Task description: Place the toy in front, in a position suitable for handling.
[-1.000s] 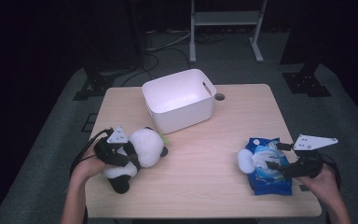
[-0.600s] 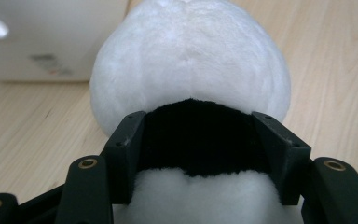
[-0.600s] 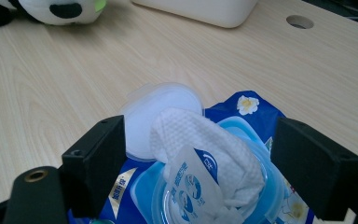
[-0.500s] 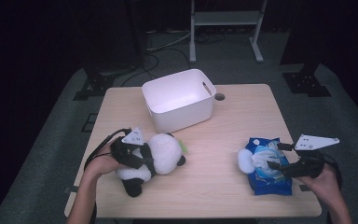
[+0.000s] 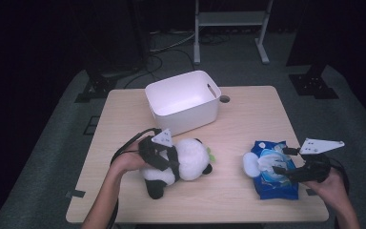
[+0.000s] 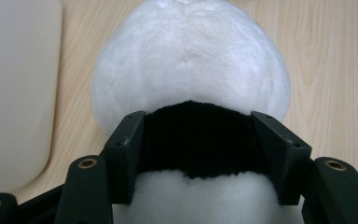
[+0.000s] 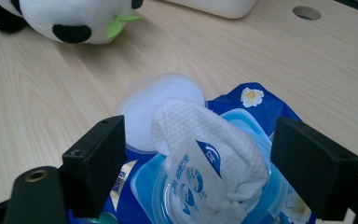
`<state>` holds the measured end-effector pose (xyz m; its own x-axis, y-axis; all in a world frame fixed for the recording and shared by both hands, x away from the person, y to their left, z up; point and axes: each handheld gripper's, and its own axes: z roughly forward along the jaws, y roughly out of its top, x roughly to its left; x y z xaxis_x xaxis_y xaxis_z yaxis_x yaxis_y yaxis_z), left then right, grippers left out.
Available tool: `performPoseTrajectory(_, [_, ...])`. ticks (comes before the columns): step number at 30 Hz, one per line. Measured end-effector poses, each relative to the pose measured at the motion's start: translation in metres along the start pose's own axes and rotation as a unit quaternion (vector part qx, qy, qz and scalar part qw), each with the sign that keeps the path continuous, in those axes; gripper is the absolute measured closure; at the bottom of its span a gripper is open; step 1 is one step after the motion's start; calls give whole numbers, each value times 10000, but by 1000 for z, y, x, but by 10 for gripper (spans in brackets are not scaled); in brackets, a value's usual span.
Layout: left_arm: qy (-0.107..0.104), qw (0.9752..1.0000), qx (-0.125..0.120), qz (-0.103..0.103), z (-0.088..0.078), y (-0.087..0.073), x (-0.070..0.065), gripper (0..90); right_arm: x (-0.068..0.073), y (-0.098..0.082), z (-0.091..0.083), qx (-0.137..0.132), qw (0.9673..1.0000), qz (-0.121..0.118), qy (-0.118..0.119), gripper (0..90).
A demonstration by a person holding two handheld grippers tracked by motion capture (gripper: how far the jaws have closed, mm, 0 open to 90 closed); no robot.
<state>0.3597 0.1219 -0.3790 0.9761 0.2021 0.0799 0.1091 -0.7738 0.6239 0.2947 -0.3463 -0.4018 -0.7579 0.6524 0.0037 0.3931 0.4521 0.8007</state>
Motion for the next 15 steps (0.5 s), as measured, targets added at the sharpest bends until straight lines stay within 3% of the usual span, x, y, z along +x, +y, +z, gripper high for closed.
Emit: performPoseTrajectory(15, [-343,9991,-61,223,26,31,2,381,1,-1,1,78,10000,-17,31,170])
